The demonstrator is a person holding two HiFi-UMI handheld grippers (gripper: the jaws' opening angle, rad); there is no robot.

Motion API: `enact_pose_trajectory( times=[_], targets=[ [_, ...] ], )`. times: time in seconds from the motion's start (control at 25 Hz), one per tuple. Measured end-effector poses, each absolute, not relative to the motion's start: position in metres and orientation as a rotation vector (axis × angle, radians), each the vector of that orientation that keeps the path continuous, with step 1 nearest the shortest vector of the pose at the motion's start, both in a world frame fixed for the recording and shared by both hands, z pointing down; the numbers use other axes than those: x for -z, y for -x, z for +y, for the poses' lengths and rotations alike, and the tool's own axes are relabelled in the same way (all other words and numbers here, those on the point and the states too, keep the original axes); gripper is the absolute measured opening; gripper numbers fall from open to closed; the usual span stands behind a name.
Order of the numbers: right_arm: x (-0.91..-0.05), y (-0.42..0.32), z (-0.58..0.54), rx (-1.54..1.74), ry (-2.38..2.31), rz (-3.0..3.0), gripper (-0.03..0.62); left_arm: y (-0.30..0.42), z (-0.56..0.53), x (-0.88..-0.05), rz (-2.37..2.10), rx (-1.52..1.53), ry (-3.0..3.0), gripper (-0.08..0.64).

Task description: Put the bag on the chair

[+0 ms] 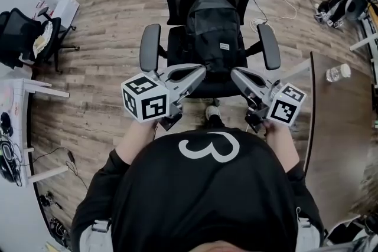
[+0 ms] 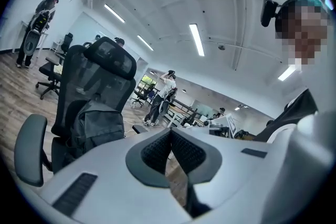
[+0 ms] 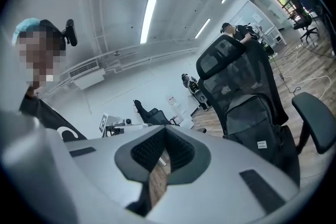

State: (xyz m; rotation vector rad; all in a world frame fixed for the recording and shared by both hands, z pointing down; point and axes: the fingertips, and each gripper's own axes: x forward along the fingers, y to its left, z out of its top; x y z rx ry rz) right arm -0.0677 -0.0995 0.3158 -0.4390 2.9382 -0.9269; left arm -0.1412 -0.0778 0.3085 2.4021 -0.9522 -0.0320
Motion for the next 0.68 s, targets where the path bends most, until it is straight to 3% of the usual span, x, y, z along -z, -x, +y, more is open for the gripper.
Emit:
enact_pose_trajectory(
  times=[0.68],
  targets=[
    [-0.31,0.086,-0.081,0.932,0.447,2.966,0.025,0.152,-0.062,-0.302,-0.946,0.052,-2.396,0.017]
  ],
)
